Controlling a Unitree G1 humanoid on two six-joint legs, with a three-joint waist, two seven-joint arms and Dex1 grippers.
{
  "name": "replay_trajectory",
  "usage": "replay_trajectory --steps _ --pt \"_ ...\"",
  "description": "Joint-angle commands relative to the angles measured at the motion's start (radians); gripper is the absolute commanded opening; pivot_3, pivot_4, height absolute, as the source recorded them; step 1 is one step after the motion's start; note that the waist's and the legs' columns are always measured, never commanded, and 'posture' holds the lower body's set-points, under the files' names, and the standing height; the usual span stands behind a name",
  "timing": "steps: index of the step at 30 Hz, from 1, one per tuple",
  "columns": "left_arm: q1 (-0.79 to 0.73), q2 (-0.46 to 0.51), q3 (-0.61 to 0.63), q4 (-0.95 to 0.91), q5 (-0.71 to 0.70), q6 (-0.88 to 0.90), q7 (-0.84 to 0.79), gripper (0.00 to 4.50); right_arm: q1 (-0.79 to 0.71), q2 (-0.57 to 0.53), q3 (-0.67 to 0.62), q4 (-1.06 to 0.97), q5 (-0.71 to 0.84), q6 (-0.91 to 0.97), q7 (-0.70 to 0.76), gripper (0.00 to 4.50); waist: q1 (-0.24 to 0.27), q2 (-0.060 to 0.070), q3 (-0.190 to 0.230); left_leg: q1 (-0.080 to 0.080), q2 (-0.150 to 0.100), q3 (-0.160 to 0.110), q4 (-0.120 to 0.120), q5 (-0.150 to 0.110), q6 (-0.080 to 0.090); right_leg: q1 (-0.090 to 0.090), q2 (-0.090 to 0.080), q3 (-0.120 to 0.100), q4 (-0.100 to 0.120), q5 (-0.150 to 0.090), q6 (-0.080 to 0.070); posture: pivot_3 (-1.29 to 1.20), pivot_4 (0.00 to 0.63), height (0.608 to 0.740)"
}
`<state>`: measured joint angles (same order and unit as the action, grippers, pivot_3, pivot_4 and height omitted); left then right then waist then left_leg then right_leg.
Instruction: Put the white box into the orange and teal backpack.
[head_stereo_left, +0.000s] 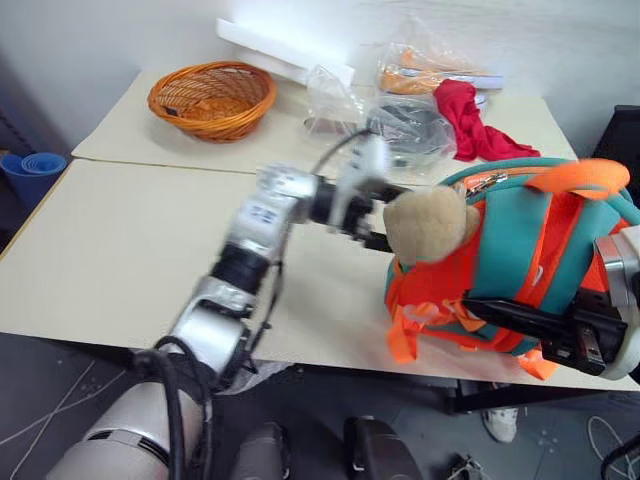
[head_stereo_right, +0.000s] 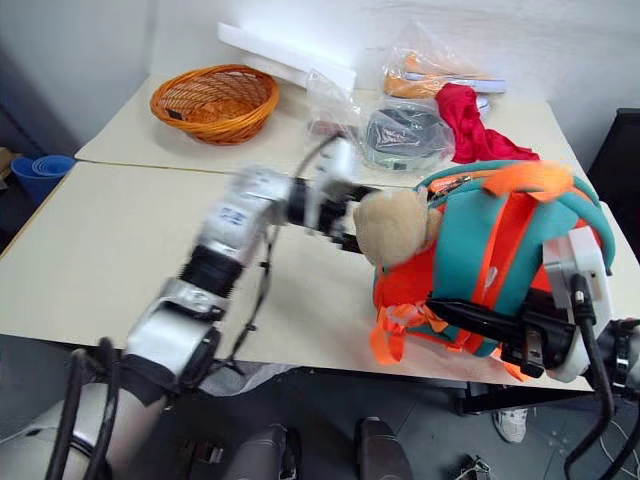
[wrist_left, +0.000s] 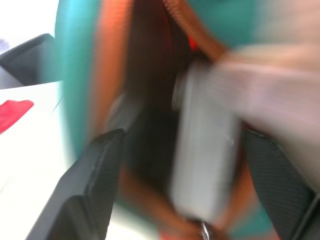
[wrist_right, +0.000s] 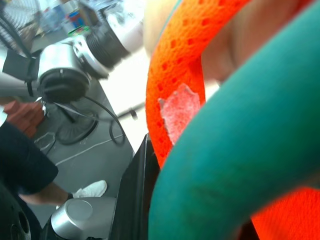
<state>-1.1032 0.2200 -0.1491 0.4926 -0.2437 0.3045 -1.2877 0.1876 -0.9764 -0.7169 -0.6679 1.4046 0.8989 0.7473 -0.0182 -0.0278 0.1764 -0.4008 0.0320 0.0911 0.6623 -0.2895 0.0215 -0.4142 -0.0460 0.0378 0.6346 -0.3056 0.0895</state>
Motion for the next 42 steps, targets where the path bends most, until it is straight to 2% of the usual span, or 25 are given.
replay_trajectory --steps 1,3,6,10,13,16,24,28,34,39,42 --pt "0.024 0.107 0.052 -0.162 -0.165 0.191 -0.161 3.74 0.012 0.011 -0.04 -0.036 0.025 -0.028 -0.01 0.0 -0.003 0.0 0.0 0.0 0.0 0.0 0.0 0.0 -0.001 0.0 0.0 0.0 0.001 0.0 0.0 0.0 0.15 0.74" --pt "0.02 0.134 0.078 -0.246 -0.244 0.301 -0.16 3.74 0.021 0.016 -0.038 -0.042 0.027 -0.035 -0.015 0.0 -0.002 0.001 0.0 0.0 0.0 -0.001 0.001 0.001 -0.001 0.0 -0.001 -0.001 0.002 0.0 -0.001 0.0 0.15 0.74" --pt "0.003 0.084 0.082 -0.298 -0.256 0.335 -0.048 3.74 0.023 0.019 -0.031 -0.047 0.035 -0.042 -0.025 0.0 0.018 0.001 0.0 -0.002 -0.002 -0.003 0.003 0.001 -0.001 0.001 -0.003 -0.003 0.001 0.0 0.0 0.0 0.15 0.74" --pt "-0.003 -0.009 0.019 -0.28 -0.165 0.247 0.074 3.74 0.019 0.016 -0.017 -0.056 0.051 -0.053 -0.044 0.0 0.031 0.0 0.0 -0.002 -0.004 -0.003 0.004 0.0 0.001 0.003 -0.004 -0.002 -0.003 0.001 0.003 0.0 0.15 0.74" --pt "-0.004 -0.043 -0.021 -0.226 -0.094 0.153 0.134 3.74 0.019 0.013 -0.027 -0.06 0.076 -0.057 -0.058 0.0 0.03 0.0 0.0 -0.002 -0.004 -0.002 0.004 -0.001 0.002 0.003 -0.003 -0.001 -0.004 0.001 0.003 0.0 0.15 0.74" --pt "-0.019 -0.068 0.0 -0.163 -0.073 0.072 0.185 3.74 0.027 0.012 -0.048 -0.062 0.113 -0.061 -0.076 0.0 0.021 0.001 0.0 -0.002 -0.002 -0.001 0.004 -0.001 0.002 0.003 -0.001 0.0 -0.004 0.002 0.003 0.0 0.15 0.74" --pt "-0.045 0.014 0.139 -0.157 -0.26 0.19 0.072 3.74 0.086 0.025 -0.083 -0.082 0.125 -0.074 -0.103 0.0 0.016 0.001 0.0 -0.002 -0.002 -0.001 0.003 0.0 0.002 0.002 0.0 0.0 -0.003 0.001 0.003 0.0 0.15 0.74" --pt "-0.092 0.024 0.086 0.005 -0.132 0.025 0.089 4.47 0.102 0.027 -0.089 -0.085 0.124 -0.082 -0.1 0.0 0.022 0.001 0.0 -0.002 -0.003 -0.002 0.004 0.0 0.001 0.002 -0.001 0.0 -0.003 0.002 0.003 0.0 0.15 0.74" --pt "-0.158 -0.077 0.002 0.227 -0.003 -0.146 0.106 4.47 0.089 0.018 -0.07 -0.088 0.133 -0.096 -0.107 0.0 0.036 0.0 0.0 -0.003 -0.004 -0.001 0.004 -0.001 0.004 0.003 -0.001 -0.001 -0.007 0.002 0.005 0.0 0.15 0.74" --pt "-0.192 -0.135 0.014 0.322 0.006 -0.184 0.086 4.47 0.089 0.02 -0.066 -0.09 0.129 -0.098 -0.109 0.0 0.037 0.0 0.001 -0.004 -0.003 0.0 0.004 -0.002 0.004 0.001 -0.001 0.0 -0.007 0.002 0.004 0.0 0.15 0.74" --pt "-0.199 -0.135 0.037 0.337 -0.011 -0.182 0.06 3.91 0.112 0.031 -0.078 -0.094 0.11 -0.097 -0.099 0.0 0.037 0.0 0.0 -0.004 -0.002 0.0 0.004 -0.002 0.004 0.001 0.0 0.0 -0.006 0.002 0.004 0.0 0.15 0.74"
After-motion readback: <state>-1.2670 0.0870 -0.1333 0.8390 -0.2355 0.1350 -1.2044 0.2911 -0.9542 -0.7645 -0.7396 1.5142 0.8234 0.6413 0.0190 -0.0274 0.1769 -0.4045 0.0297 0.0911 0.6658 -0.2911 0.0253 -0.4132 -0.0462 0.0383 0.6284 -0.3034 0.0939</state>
